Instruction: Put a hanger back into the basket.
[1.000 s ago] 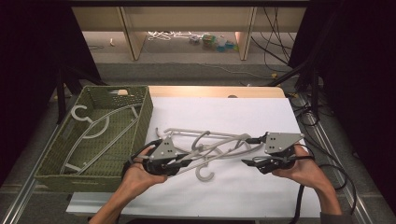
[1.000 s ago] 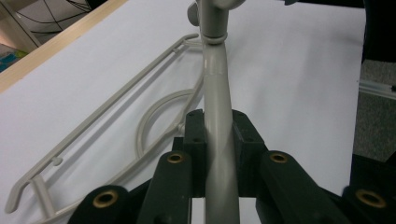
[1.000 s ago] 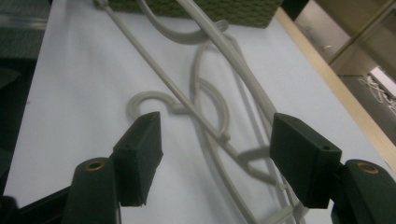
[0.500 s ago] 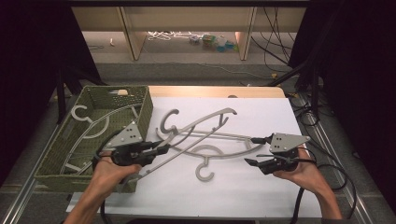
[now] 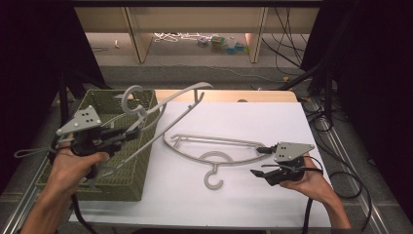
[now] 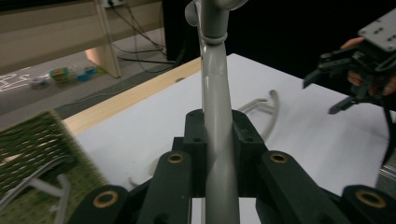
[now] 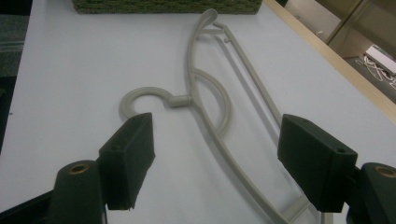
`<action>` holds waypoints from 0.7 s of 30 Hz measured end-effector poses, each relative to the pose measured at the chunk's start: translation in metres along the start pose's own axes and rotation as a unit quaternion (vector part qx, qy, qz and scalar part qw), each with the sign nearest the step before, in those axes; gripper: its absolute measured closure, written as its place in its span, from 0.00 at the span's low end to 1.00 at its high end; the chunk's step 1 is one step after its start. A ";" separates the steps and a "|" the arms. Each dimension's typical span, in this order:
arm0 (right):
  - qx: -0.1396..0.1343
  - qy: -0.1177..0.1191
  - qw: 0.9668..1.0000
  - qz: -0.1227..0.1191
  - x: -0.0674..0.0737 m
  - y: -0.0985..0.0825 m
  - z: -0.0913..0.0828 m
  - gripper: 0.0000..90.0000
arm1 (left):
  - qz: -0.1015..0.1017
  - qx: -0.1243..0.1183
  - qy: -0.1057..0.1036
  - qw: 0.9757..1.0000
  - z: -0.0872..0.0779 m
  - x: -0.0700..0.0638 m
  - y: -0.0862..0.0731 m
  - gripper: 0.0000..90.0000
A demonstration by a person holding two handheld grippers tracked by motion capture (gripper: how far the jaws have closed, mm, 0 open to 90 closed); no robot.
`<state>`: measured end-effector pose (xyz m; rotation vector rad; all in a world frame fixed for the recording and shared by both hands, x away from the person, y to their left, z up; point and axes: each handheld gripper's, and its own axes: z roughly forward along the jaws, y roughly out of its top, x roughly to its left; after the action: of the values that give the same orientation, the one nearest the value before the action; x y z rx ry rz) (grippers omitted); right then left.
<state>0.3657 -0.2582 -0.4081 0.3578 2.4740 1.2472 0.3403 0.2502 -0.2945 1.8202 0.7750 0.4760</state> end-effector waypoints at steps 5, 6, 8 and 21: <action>0.003 0.002 1.000 0.001 0.000 -0.001 0.000 0.31 | -0.026 -0.002 0.037 0.999 -0.015 0.030 -0.002 0.88; 0.003 0.002 1.000 0.002 0.000 -0.001 0.000 0.31 | -0.030 -0.002 0.045 0.999 -0.018 0.036 -0.003 0.88; 0.004 0.001 1.000 0.002 0.000 -0.001 0.000 0.31 | -0.038 -0.005 0.059 0.998 -0.023 0.046 -0.004 0.88; 0.007 0.002 1.000 0.002 -0.001 -0.002 0.001 0.31 | -0.061 0.036 0.113 0.991 -0.047 0.097 -0.031 0.88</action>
<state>0.3665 -0.2587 -0.4101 0.3639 2.4876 1.2354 0.3702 0.3565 -0.3098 1.7926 1.0637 0.5874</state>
